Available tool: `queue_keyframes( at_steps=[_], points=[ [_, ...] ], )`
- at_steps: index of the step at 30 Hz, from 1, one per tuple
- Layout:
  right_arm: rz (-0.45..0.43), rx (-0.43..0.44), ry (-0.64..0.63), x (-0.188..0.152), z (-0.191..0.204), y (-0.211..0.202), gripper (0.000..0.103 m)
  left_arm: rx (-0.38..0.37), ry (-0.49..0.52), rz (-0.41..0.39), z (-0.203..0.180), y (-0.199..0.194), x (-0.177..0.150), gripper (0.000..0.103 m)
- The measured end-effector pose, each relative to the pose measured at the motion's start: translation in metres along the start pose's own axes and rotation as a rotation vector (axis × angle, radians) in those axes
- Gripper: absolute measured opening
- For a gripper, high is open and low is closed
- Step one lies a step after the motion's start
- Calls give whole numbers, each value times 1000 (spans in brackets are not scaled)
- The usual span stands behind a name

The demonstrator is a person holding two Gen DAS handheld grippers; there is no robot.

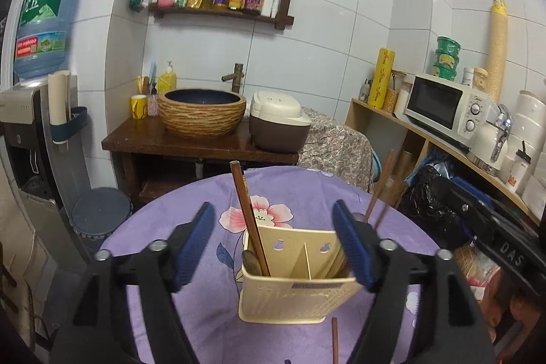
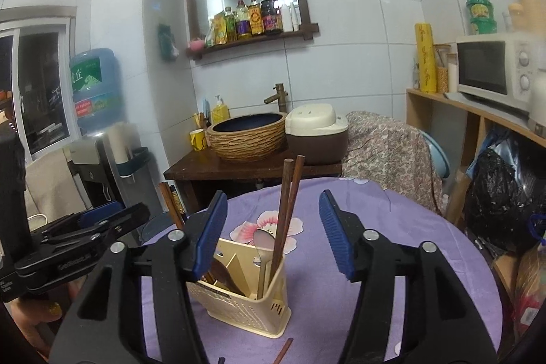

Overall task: Organize utensils
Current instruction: 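Open both tools releasing the chopsticks into the holder, then move both tools back toward the black chopstick and last brown chopstick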

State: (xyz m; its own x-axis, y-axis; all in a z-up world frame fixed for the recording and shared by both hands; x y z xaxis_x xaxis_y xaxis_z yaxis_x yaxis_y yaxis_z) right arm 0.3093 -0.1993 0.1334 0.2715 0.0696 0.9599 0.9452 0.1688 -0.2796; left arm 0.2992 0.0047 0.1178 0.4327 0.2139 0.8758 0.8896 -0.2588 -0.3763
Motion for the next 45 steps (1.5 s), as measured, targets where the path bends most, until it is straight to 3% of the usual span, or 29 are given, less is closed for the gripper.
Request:
queue_keyframes(
  at_steps=[2,4,7,12,17,21,26,30,45],
  points=[
    [-29,-24,-14,-5,2,-16,76,-1,9,-30,1,-12,-8,93],
    [-51,-32,-15,-12,3,-30,79,9,7,-73,4,-24,-18,98],
    [-37,-27,-15,-27,6,-47,89,38,5,-116,10,-38,-34,98],
    [-7,-70,-27,-57,7,-63,96,50,81,-102,11,-47,-62,98],
    [100,-118,-39,-99,12,-63,97,122,90,-47,20,-46,-94,98],
    [219,-118,-12,-134,9,-57,97,148,7,43,39,-42,-117,98],
    [333,-169,-3,-169,1,-49,97,208,20,159,49,-35,-151,98],
    [402,-186,25,-187,-7,-47,97,207,17,242,51,-31,-168,88],
    [429,-203,40,-198,-16,-53,97,88,35,475,8,-2,-208,47]
  ],
)
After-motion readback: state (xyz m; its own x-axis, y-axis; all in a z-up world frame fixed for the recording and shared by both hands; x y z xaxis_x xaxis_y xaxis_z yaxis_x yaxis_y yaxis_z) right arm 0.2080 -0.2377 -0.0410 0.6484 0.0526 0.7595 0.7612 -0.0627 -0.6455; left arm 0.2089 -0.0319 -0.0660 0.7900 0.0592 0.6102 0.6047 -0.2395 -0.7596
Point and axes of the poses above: each gripper's, at about its wrist camera, not at the fingertips, and y roughly the way its jaws point, z to its left, x to its top, the point moved 1 cm from there along y, roughly the way its jaws point, and after that the axes turned 9 degrees about -y, right-handed, at the moved point
